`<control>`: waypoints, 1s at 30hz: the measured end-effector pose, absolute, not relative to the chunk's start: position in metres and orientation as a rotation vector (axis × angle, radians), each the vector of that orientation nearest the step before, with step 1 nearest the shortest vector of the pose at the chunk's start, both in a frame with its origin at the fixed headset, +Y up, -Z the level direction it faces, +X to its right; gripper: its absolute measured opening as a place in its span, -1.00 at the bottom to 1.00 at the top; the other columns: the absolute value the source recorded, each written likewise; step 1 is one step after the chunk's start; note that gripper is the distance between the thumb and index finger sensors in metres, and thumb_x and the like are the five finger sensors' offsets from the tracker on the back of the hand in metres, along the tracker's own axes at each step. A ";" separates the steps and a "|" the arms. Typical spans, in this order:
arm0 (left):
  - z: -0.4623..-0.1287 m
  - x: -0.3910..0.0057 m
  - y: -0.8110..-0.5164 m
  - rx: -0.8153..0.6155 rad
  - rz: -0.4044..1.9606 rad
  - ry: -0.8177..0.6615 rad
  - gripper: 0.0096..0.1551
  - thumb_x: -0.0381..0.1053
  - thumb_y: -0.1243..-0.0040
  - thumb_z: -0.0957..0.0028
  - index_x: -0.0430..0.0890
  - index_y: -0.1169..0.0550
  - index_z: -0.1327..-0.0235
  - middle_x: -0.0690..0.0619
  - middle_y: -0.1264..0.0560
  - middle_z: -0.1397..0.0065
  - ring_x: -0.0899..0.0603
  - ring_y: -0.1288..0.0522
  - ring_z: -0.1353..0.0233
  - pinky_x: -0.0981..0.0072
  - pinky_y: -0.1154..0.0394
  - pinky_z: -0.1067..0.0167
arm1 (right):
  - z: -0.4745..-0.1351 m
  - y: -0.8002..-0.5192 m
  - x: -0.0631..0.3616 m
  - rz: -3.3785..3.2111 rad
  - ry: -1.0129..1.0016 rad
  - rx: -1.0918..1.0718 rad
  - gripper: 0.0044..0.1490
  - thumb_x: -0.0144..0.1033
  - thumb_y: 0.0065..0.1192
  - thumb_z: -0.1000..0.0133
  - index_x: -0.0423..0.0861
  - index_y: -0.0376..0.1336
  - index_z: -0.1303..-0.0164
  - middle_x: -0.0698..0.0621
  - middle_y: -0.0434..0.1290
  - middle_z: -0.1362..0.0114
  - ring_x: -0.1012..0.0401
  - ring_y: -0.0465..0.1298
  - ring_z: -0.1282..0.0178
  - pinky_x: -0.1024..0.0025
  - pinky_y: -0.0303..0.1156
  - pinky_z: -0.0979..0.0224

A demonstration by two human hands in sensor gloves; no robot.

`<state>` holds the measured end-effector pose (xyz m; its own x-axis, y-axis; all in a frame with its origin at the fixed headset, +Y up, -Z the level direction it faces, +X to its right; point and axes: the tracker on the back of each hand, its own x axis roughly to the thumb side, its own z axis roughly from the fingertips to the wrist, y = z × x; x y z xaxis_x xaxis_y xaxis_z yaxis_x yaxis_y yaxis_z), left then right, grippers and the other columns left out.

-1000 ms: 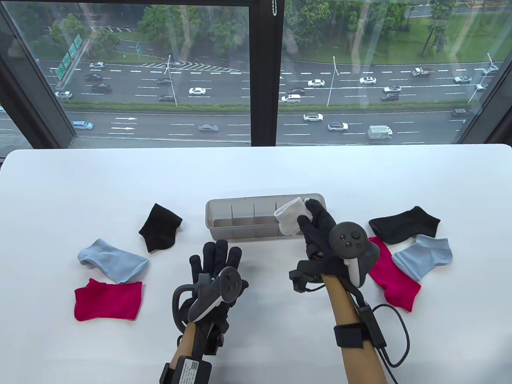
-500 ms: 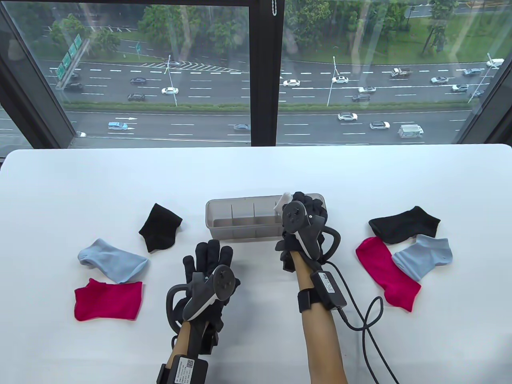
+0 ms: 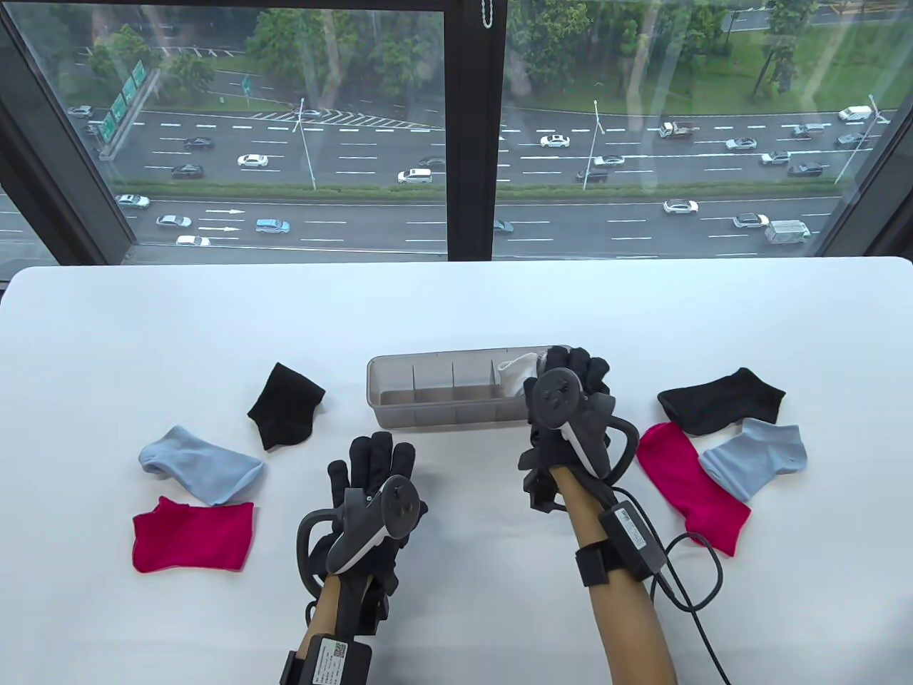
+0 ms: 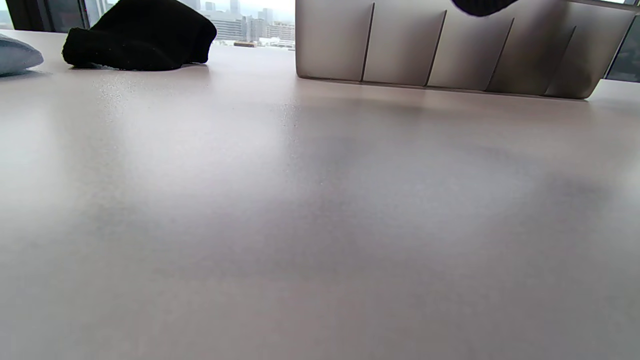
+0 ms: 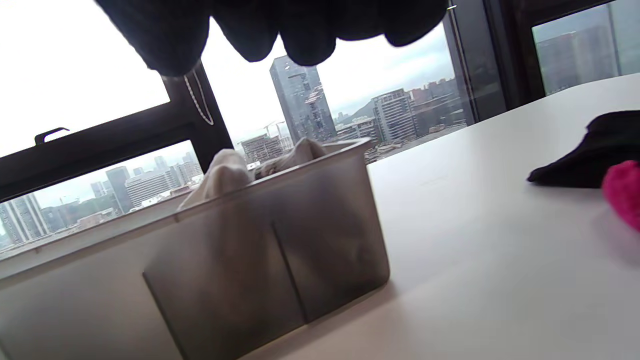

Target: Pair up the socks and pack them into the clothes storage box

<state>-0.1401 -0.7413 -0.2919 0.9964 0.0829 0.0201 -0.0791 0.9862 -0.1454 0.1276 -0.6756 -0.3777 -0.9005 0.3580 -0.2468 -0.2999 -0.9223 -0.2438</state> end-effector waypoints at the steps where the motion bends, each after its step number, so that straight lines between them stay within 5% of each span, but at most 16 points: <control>1: -0.292 -0.140 -0.741 -0.143 0.089 -0.028 -0.09 0.30 0.11 -0.13 0.24 0.21 -0.61 0.18 0.41 -0.75 -0.09 0.43 -0.76 -0.10 0.33 -0.69 | -0.373 -0.675 0.136 2.747 -0.268 -0.434 -0.16 -0.04 0.19 -0.24 -0.11 0.04 -0.69 -0.29 0.12 -0.77 -0.22 0.14 -0.69 -0.03 0.22 -0.66; 7: -0.291 -0.134 -0.740 -0.149 0.093 -0.042 -0.09 0.31 0.10 -0.13 0.24 0.21 -0.61 0.19 0.41 -0.75 -0.09 0.43 -0.76 -0.10 0.33 -0.70 | -0.361 -0.696 0.194 2.827 -0.001 -0.682 -0.12 -0.09 0.28 -0.21 -0.14 0.05 -0.68 -0.32 0.17 -0.73 -0.21 0.26 -0.61 0.03 0.31 -0.57; 14: -0.294 -0.134 -0.739 -0.157 0.102 -0.039 -0.06 0.30 0.05 -0.11 0.25 0.21 -0.61 0.20 0.41 -0.75 -0.08 0.43 -0.76 -0.10 0.33 -0.70 | -0.368 -0.752 0.232 2.854 0.477 -0.774 -0.05 -0.12 0.33 -0.18 -0.19 0.00 -0.69 -0.42 0.14 -0.69 -0.12 0.32 -0.50 0.15 0.39 -0.48; 17: -0.294 -0.135 -0.738 -0.157 0.122 -0.037 -0.06 0.29 0.04 -0.12 0.25 0.21 -0.61 0.20 0.40 -0.75 -0.08 0.43 -0.76 -0.10 0.33 -0.70 | -0.369 -0.752 0.230 3.055 0.410 -0.764 -0.11 -0.15 0.40 -0.13 -0.18 0.12 -0.62 -0.30 0.36 -0.55 0.06 0.49 -0.31 0.31 0.49 -0.32; 21: -0.294 -0.134 -0.738 -0.157 0.106 -0.046 -0.06 0.30 0.04 -0.12 0.24 0.21 -0.61 0.18 0.39 -0.76 -0.09 0.41 -0.77 -0.11 0.31 -0.70 | -0.365 -0.754 0.226 3.046 0.305 -0.668 -0.40 -0.24 0.45 -0.13 -0.11 0.34 -0.37 -0.12 0.56 -0.23 0.24 0.60 -0.03 0.46 0.55 -0.08; 26: -0.293 -0.127 -0.736 -0.190 0.133 -0.150 0.00 0.35 -0.01 -0.06 0.26 0.20 -0.61 0.15 0.34 -0.79 -0.13 0.34 -0.79 -0.14 0.26 -0.70 | -0.353 -0.742 0.206 2.905 0.178 -0.459 -0.48 -0.21 0.43 -0.15 -0.05 0.37 -0.31 -0.09 0.58 -0.22 0.22 0.62 -0.01 0.44 0.56 -0.08; 30: -0.291 -0.122 -0.727 -0.191 0.214 -0.233 0.14 0.38 -0.12 0.02 0.31 0.28 -0.56 0.14 0.30 -0.81 -0.15 0.28 -0.82 -0.19 0.23 -0.71 | -0.333 -0.718 0.160 2.699 0.221 -0.006 -0.48 -0.22 0.41 -0.17 -0.03 0.35 -0.34 -0.07 0.57 -0.25 0.20 0.62 -0.05 0.41 0.56 -0.12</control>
<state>-0.1223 -0.7271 -0.2907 0.9506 0.2308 0.2076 -0.1869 0.9594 -0.2111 0.1598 -0.7178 -0.3325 -0.9077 0.4180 -0.0385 -0.4186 -0.8949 0.1544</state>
